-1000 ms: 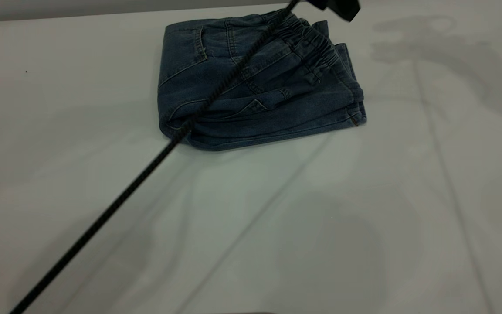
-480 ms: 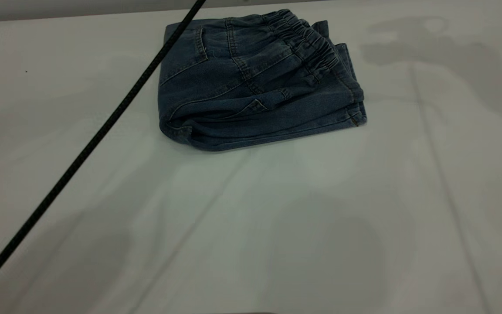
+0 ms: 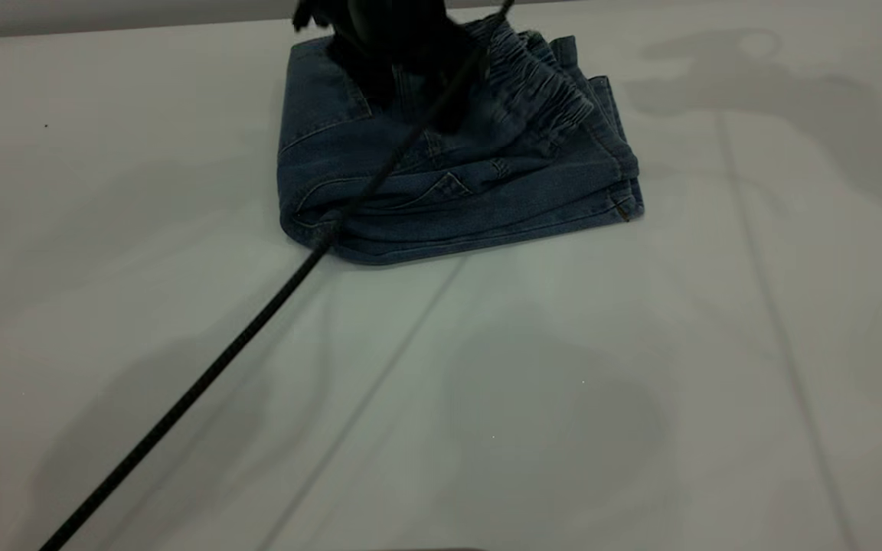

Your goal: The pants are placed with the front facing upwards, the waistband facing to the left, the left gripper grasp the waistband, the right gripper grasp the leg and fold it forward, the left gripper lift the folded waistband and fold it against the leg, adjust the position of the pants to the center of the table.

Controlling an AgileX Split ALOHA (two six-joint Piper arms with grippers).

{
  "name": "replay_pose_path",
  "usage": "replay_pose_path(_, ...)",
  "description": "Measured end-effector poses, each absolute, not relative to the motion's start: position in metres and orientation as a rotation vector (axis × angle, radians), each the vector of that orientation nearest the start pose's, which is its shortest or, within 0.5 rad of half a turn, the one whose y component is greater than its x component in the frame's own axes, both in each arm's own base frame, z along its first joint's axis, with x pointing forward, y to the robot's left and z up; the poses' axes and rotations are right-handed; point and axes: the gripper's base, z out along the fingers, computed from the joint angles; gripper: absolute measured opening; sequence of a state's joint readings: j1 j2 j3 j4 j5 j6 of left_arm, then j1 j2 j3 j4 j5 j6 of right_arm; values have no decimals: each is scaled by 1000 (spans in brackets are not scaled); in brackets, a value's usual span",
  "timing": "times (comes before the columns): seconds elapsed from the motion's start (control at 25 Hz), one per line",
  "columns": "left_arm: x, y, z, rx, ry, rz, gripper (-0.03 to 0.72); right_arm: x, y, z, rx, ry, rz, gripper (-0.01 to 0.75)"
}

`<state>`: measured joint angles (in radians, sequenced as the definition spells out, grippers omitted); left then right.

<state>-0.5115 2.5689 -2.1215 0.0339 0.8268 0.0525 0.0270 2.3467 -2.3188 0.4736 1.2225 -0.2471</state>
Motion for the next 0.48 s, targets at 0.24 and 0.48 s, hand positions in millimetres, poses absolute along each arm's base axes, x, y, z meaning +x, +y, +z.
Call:
replay_pose_path(0.24, 464, -264, 78, 969, 2605, -46, 573, 509, 53, 260, -268, 2618, 582, 542)
replay_pose_path(0.48, 447, -288, 76, 1082, 2597, -46, 573, 509, 53, 260, -269, 2617, 586, 542)
